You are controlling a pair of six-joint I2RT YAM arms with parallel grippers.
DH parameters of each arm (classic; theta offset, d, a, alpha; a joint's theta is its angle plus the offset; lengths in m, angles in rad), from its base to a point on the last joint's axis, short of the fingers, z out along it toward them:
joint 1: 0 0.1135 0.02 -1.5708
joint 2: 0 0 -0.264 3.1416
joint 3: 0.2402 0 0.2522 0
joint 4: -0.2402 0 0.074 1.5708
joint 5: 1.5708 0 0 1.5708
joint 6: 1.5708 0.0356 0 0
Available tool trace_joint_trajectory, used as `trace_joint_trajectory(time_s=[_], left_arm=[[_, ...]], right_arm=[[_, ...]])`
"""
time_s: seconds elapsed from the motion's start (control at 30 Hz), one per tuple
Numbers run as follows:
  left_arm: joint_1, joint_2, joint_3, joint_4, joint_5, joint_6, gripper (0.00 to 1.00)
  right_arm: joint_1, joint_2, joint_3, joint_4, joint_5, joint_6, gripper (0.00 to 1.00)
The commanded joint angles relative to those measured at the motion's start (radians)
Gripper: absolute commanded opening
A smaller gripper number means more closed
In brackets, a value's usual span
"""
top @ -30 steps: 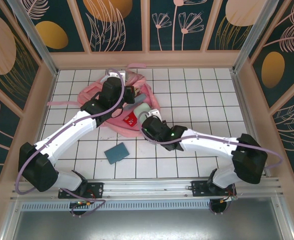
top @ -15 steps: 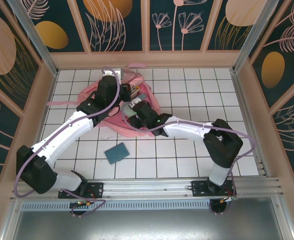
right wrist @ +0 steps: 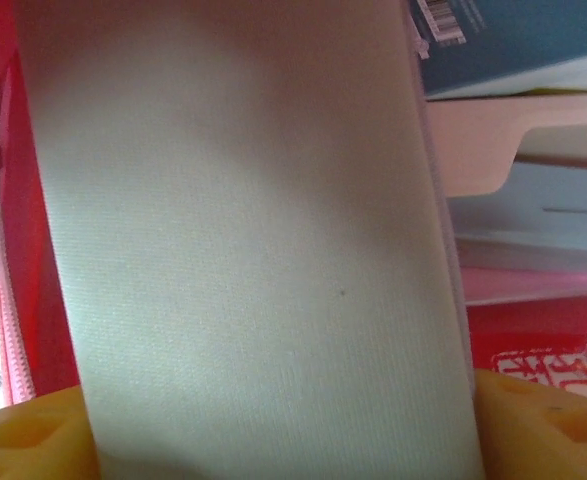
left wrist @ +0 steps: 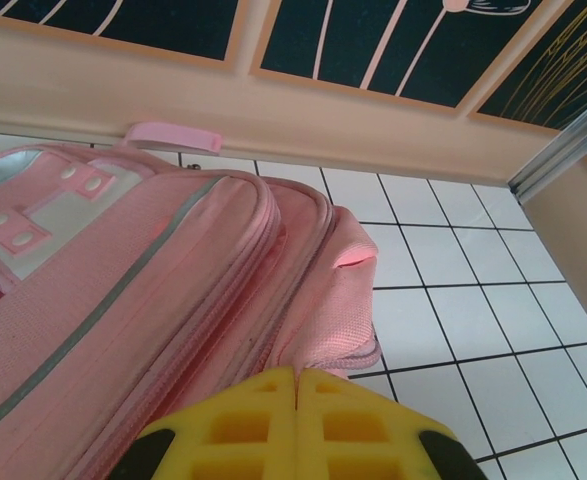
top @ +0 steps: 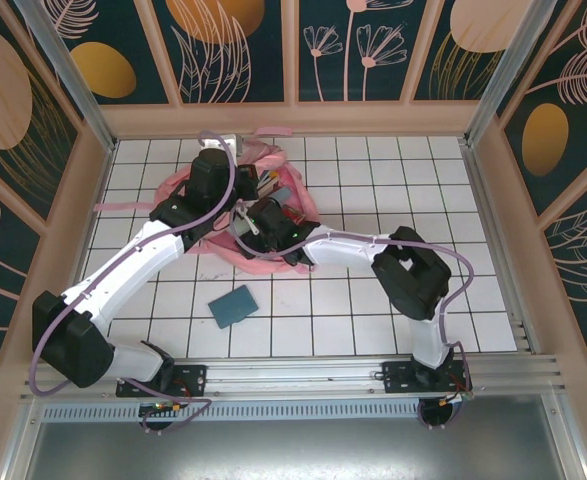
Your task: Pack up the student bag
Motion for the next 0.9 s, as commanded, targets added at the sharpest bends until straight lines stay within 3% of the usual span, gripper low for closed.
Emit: trace_joint_trajectory(time_s=[0.0,0.37,0.5,0.67,0.87], left_arm=[[0.003,-0.025,0.019,0.083,-0.008,-0.004,0.00],[0.004,-0.025,0.017,0.080,-0.016,0.000,0.00],[0.004,-0.020,0.017,0.081,-0.019,0.000,0.00],[0.003,-0.019,0.017,0.078,-0.021,0.003,0.00],[0.003,-0.040,0.021,0.068,-0.053,0.021,0.00]], right_arm=[[0.013,-0.001,0.024,0.006,0.004,0.000,0.97],[0.025,-0.221,-0.148,0.036,0.036,0.054,0.99],[0.062,-0.305,-0.234,0.043,0.041,0.087,0.89],[0.144,-0.364,-0.344,0.063,0.033,0.107,0.83],[0.292,-0.328,-0.376,0.050,0.135,0.106,0.83]])
